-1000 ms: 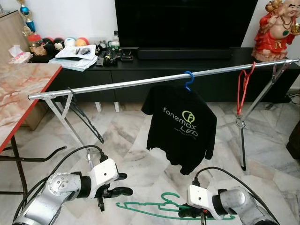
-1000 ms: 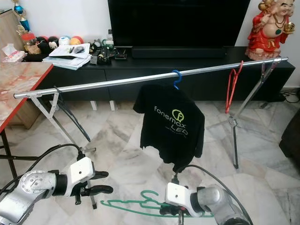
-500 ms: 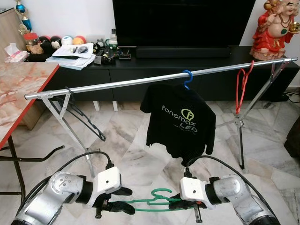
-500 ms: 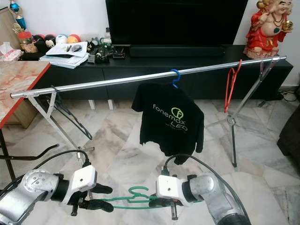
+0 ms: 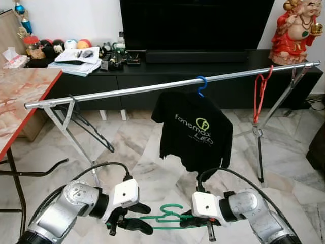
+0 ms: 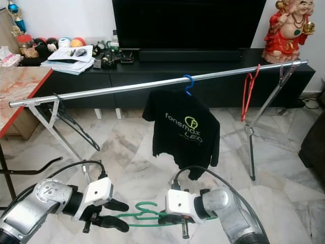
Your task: Hang hanger
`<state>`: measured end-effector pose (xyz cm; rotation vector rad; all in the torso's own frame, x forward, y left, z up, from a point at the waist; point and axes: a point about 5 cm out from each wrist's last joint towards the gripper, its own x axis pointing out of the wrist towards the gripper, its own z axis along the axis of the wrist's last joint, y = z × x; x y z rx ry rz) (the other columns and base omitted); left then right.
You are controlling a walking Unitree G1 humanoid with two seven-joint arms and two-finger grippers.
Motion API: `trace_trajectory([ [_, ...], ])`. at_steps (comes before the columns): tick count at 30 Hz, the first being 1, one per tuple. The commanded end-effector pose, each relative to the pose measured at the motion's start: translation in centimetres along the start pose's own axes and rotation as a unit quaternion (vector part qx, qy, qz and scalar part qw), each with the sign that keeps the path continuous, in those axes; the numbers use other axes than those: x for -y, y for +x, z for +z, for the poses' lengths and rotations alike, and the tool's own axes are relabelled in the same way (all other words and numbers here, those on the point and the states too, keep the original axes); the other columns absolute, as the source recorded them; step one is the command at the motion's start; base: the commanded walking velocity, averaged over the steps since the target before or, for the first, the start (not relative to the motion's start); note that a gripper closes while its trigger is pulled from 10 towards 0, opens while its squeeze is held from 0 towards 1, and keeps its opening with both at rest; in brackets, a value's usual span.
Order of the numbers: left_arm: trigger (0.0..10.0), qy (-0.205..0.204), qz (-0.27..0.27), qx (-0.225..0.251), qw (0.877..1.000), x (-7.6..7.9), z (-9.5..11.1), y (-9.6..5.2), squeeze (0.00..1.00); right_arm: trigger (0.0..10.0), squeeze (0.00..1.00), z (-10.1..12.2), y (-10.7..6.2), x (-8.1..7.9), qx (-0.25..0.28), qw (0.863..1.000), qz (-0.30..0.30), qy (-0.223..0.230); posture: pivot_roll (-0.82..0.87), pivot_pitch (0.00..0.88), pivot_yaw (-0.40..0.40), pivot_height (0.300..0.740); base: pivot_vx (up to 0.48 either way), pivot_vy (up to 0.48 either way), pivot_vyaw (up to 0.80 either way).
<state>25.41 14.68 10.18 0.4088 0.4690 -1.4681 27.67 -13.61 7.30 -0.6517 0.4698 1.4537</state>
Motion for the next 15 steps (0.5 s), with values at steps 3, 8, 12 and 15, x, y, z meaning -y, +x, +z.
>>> trace_trajectory([
  [3,10.0,0.005,-0.016,-0.001,1.000,-0.1,0.5,0.1,0.00,10.0,0.00,1.5,0.1,0.2,0.017,1.000,0.006,-0.019,0.02,0.074,0.013,0.740,0.000,0.000,0.00],
  [8,10.0,0.003,-0.022,0.003,1.000,0.0,0.5,0.2,0.00,10.0,0.00,2.9,0.6,-0.4,0.055,0.998,0.037,-0.024,0.02,0.073,0.012,0.740,0.000,0.000,0.00],
  [12,10.0,0.002,-0.026,0.004,1.000,0.0,0.5,0.3,0.00,10.0,0.00,3.2,1.0,-0.4,0.061,0.997,0.040,-0.022,0.02,0.073,0.013,0.740,0.000,0.000,0.00],
  [15,10.0,0.002,-0.027,0.005,1.000,0.0,0.5,0.3,0.00,10.0,0.00,3.3,1.3,-0.4,0.061,0.997,0.044,-0.023,0.02,0.074,0.011,0.740,0.000,0.000,0.00],
])
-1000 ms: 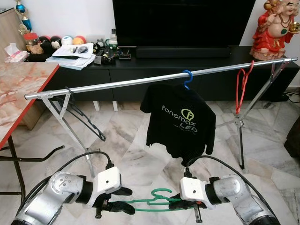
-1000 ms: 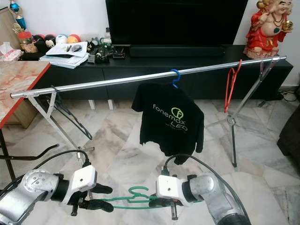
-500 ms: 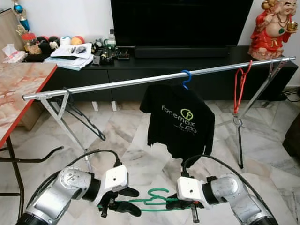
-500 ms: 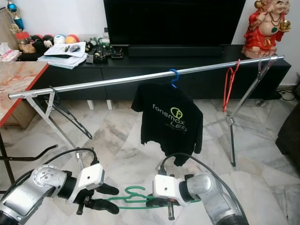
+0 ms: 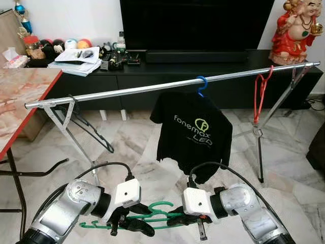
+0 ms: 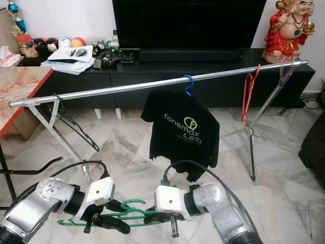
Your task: Hang hanger
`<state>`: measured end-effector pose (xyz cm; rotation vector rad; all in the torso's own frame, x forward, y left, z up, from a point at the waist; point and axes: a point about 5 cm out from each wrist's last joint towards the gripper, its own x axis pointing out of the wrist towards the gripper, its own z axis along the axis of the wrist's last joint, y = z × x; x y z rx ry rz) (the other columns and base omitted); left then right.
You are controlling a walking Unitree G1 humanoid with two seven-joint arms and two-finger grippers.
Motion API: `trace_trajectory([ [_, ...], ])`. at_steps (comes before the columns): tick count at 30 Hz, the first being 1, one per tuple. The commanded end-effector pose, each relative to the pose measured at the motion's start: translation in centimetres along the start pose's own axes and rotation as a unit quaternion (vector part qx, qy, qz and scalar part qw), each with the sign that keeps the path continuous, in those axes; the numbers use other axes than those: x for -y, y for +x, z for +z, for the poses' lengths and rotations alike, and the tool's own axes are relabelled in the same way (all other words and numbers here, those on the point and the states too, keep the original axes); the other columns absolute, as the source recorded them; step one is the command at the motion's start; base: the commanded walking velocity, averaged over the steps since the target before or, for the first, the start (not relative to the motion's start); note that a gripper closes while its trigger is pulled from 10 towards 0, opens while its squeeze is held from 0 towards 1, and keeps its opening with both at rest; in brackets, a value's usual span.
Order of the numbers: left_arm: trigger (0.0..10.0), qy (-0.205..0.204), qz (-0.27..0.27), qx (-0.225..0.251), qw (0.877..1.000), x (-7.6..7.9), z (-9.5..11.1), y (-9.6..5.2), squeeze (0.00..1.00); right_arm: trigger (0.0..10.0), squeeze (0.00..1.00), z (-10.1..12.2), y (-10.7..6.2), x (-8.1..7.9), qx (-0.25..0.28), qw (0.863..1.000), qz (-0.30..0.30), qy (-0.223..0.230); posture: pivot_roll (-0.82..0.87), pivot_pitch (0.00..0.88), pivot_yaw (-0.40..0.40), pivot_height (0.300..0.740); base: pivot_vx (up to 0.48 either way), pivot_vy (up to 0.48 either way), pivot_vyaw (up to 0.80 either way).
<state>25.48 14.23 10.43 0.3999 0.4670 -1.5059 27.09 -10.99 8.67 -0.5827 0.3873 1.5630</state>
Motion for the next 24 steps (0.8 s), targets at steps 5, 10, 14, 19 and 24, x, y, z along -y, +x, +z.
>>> trace_trajectory([
  [5,0.0,-0.004,0.003,0.012,1.000,-0.18,0.21,0.02,0.00,10.0,0.00,0.40,0.26,0.04,0.005,1.000,0.009,-0.002,0.02,0.075,0.010,0.740,0.000,0.000,0.00],
  [10,0.0,-0.005,0.001,0.011,1.000,-0.16,0.20,0.04,0.00,10.0,0.00,0.09,0.14,0.11,0.000,1.000,0.005,0.001,0.02,0.074,0.009,0.740,0.000,0.000,0.00],
  [14,0.0,-0.005,-0.001,0.012,1.000,-0.16,0.20,0.07,0.00,10.0,0.00,0.02,0.17,0.12,-0.001,1.000,0.004,0.001,0.02,0.073,0.010,0.740,0.000,0.000,0.00],
  [19,0.0,-0.007,-0.002,0.012,1.000,-0.14,0.18,0.11,0.00,10.0,0.00,-0.12,0.28,0.03,-0.001,1.000,0.005,0.004,0.02,0.067,0.009,0.740,0.000,0.000,0.00],
  [24,0.0,-0.007,-0.004,0.012,1.000,-0.09,0.14,0.12,0.00,10.0,0.00,-0.24,0.23,0.09,-0.002,1.000,0.003,0.005,0.02,0.063,0.010,0.740,0.000,0.000,0.00],
])
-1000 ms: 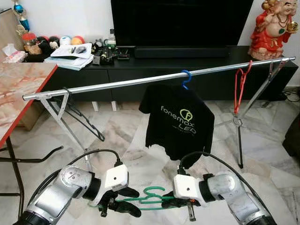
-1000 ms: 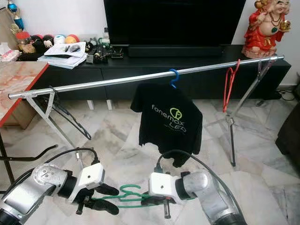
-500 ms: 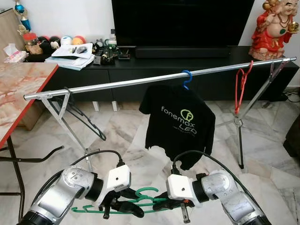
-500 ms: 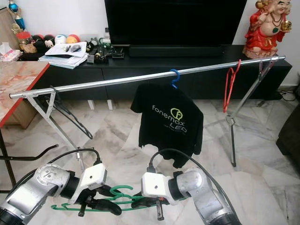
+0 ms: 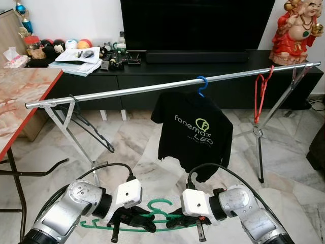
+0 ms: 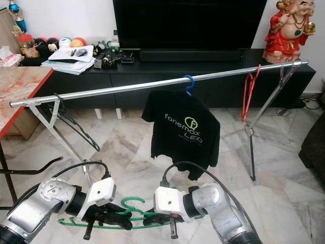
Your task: Hang hanger
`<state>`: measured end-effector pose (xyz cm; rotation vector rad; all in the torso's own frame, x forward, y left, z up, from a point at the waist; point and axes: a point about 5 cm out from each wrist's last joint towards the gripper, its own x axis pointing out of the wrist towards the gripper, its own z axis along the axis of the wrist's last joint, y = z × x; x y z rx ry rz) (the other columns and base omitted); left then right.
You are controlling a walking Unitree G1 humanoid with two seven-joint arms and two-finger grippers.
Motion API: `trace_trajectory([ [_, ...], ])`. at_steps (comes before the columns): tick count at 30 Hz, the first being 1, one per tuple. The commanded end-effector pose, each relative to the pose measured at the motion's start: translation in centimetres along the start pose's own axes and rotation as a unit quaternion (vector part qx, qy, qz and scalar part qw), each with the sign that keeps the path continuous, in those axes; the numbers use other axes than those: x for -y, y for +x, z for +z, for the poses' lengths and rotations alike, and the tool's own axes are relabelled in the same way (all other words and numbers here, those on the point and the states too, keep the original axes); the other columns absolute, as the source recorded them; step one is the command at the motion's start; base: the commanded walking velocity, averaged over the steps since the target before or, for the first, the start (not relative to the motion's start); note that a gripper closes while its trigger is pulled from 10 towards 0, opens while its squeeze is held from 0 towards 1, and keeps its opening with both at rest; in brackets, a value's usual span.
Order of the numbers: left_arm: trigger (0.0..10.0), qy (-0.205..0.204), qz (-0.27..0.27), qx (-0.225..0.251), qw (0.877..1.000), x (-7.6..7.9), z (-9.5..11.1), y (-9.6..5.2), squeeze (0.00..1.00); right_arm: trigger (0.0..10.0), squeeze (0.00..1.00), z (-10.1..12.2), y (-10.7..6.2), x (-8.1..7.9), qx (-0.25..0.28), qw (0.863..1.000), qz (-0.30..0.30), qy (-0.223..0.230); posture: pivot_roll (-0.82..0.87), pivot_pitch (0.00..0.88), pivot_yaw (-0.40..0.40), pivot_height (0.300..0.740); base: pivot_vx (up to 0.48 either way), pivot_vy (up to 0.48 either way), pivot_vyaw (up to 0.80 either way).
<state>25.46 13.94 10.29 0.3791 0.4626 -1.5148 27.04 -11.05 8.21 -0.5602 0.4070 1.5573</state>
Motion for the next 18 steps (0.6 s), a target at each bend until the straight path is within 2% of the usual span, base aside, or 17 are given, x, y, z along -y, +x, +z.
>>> trace_trajectory([
  [1,0.0,-0.003,0.000,0.003,1.000,-0.10,0.10,-0.18,0.00,10.0,0.00,0.15,0.00,0.21,-0.003,1.000,0.002,-0.008,0.02,0.061,0.009,0.740,0.000,0.000,0.00],
  [12,0.0,0.000,-0.010,0.004,1.000,0.10,0.10,-0.15,0.00,10.0,0.00,-0.09,-0.02,0.21,-0.001,1.000,-0.001,-0.002,0.02,0.052,0.011,0.740,0.000,0.000,0.00],
  [13,0.0,0.002,-0.011,0.003,1.000,0.12,0.10,-0.15,0.00,10.0,0.52,-0.24,-0.11,0.15,0.001,1.000,0.002,0.004,0.02,0.046,0.010,0.740,0.000,0.000,0.00],
  [14,0.0,0.004,-0.012,0.002,1.000,0.12,0.11,-0.19,0.00,10.0,1.00,-0.35,-0.22,0.08,0.003,1.000,0.006,0.009,0.02,0.046,0.010,0.740,0.000,0.000,0.00],
  [18,0.0,0.007,-0.010,-0.002,1.000,0.01,0.07,-0.36,0.00,10.0,1.00,-0.51,-0.45,-0.02,0.006,1.000,0.011,0.015,0.02,0.044,0.008,0.740,0.000,0.000,0.00],
])
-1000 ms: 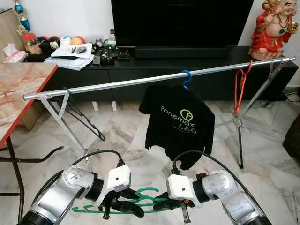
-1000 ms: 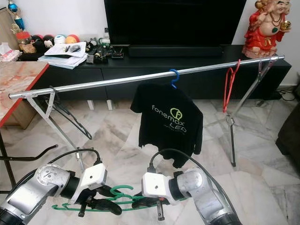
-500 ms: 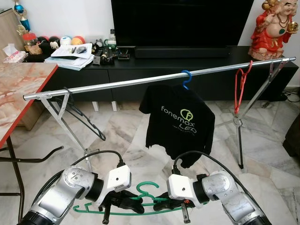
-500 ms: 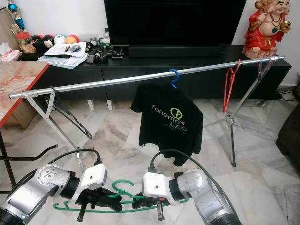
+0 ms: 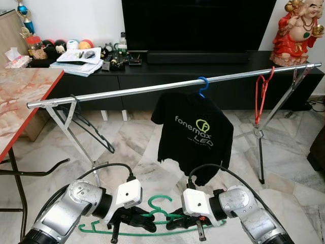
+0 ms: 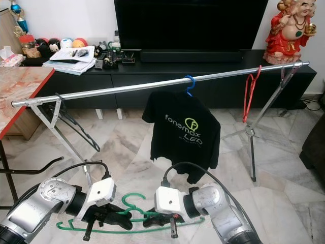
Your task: Hang hanger
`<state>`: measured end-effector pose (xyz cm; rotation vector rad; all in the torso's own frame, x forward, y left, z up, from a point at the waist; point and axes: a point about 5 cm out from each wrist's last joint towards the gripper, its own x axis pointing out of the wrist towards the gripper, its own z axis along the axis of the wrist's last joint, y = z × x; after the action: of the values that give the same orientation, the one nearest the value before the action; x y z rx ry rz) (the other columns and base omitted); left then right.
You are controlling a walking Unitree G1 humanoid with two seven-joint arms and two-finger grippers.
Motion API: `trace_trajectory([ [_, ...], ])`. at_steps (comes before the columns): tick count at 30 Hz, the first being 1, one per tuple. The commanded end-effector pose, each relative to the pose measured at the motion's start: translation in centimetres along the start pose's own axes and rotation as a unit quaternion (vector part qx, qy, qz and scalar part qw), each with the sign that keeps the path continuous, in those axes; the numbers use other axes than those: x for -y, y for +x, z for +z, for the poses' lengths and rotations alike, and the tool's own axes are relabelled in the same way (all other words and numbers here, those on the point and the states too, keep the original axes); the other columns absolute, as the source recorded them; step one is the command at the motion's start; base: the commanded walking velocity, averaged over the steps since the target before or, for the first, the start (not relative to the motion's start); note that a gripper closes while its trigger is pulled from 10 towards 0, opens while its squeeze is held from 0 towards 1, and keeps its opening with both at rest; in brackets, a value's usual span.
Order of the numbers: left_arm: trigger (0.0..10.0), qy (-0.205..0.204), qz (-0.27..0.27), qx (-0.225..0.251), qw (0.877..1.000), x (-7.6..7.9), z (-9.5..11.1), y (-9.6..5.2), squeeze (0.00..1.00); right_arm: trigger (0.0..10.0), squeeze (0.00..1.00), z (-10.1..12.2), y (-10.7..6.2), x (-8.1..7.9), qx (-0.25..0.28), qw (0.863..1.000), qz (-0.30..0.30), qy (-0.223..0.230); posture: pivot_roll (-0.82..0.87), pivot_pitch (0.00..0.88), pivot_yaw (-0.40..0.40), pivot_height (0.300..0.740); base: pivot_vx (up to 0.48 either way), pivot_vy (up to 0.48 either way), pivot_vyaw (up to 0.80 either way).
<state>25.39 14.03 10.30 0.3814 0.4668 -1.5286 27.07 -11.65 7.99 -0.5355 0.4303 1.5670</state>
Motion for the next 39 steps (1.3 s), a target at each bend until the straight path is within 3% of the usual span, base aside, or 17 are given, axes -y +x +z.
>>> trace_trajectory([
  [1,0.0,0.011,0.000,-0.015,1.000,-0.2,-0.2,-0.6,0.00,10.0,1.00,-0.2,-0.1,-0.1,-0.003,1.000,0.012,0.000,0.02,0.048,0.006,0.740,0.000,0.000,0.00],
  [13,0.0,0.010,-0.002,-0.042,0.999,0.1,-1.0,-1.1,0.00,10.0,1.00,-0.8,0.0,-0.3,-0.022,1.000,0.020,0.001,0.02,0.061,0.002,0.740,0.000,0.000,0.00],
  [15,0.0,0.007,-0.006,-0.084,0.996,0.4,-2.5,-1.4,0.00,10.0,1.00,-1.2,0.0,-0.1,-0.032,0.999,0.014,0.007,0.02,0.065,0.000,0.740,0.000,0.000,0.00],
  [19,0.0,0.005,-0.012,-0.105,0.994,0.7,-3.4,-1.6,0.00,10.0,0.95,-1.4,0.2,-0.1,-0.037,0.999,0.012,0.008,0.02,0.067,-0.001,0.740,0.000,0.000,0.00],
  [20,0.0,0.002,-0.021,-0.114,0.993,1.1,-3.9,-1.6,0.00,10.0,0.00,-1.6,0.4,0.2,-0.043,0.999,-0.006,0.007,0.03,0.069,-0.003,0.740,0.000,0.000,0.00],
  [21,0.0,-0.002,-0.032,-0.119,0.992,1.6,-4.1,-1.7,0.00,10.0,0.00,-2.1,0.5,0.8,-0.056,0.998,-0.038,0.007,0.03,0.070,-0.003,0.740,0.000,0.000,0.00],
  [27,0.0,-0.005,-0.030,-0.167,0.985,2.0,-5.8,-1.9,0.00,10.0,0.00,-2.9,0.6,1.6,-0.062,0.994,-0.091,0.023,0.03,0.074,-0.002,0.740,0.000,0.000,0.00],
  [29,0.0,-0.007,-0.015,-0.200,0.980,2.1,-7.3,-2.2,0.00,10.0,0.00,-3.6,0.6,1.9,-0.069,0.989,-0.124,0.039,0.03,0.077,-0.001,0.740,0.000,0.000,0.00],
  [31,0.0,-0.009,0.019,-0.204,0.979,1.8,-8.1,-2.0,0.00,10.0,0.00,-4.1,0.5,2.0,-0.072,0.985,-0.147,0.053,0.03,0.077,-0.001,0.740,0.000,0.000,0.00],
  [32,8.0,-0.026,0.055,-0.203,0.977,1.5,-9.0,-1.9,0.00,10.0,0.00,-4.9,0.6,2.0,-0.077,0.980,-0.168,0.076,0.03,0.078,0.001,0.740,0.000,0.000,0.00],
  [33,10.0,-0.063,0.141,-0.198,0.968,1.1,-10.9,-1.5,0.00,10.0,0.00,-6.8,0.9,1.4,-0.093,0.964,-0.212,0.127,0.03,0.079,0.002,0.740,0.000,0.000,0.00],
  [35,10.0,-0.100,0.196,-0.204,0.954,1.0,-12.2,-1.4,0.00,10.0,0.00,-8.0,1.2,0.8,-0.106,0.953,-0.237,0.158,0.03,0.079,0.002,0.740,0.000,0.000,0.00],
  [36,10.0,-0.122,0.250,-0.224,0.934,1.1,-13.6,-1.5,0.00,10.0,0.00,-9.2,1.5,0.1,-0.115,0.937,-0.267,0.196,0.04,0.081,0.001,0.740,0.000,0.000,0.00],
  [37,10.0,-0.122,0.250,-0.224,0.934,1.1,-13.6,-1.5,0.00,10.0,0.00,-9.2,1.5,0.1,-0.115,0.937,-0.267,0.196,0.04,0.081,0.001,0.740,0.000,0.000,0.00],
  [38,10.0,-0.139,0.303,-0.245,0.911,1.5,-15.1,-1.6,0.00,10.0,0.00,-10.5,1.7,-0.8,-0.122,0.914,-0.301,0.242,0.04,0.082,0.003,0.740,0.000,0.000,0.00],
  [39,10.0,-0.164,0.339,-0.237,0.895,1.8,-15.8,-1.6,0.00,10.0,0.00,-11.3,1.9,-1.5,-0.125,0.898,-0.321,0.275,0.04,0.082,0.003,0.740,0.000,0.000,0.00],
])
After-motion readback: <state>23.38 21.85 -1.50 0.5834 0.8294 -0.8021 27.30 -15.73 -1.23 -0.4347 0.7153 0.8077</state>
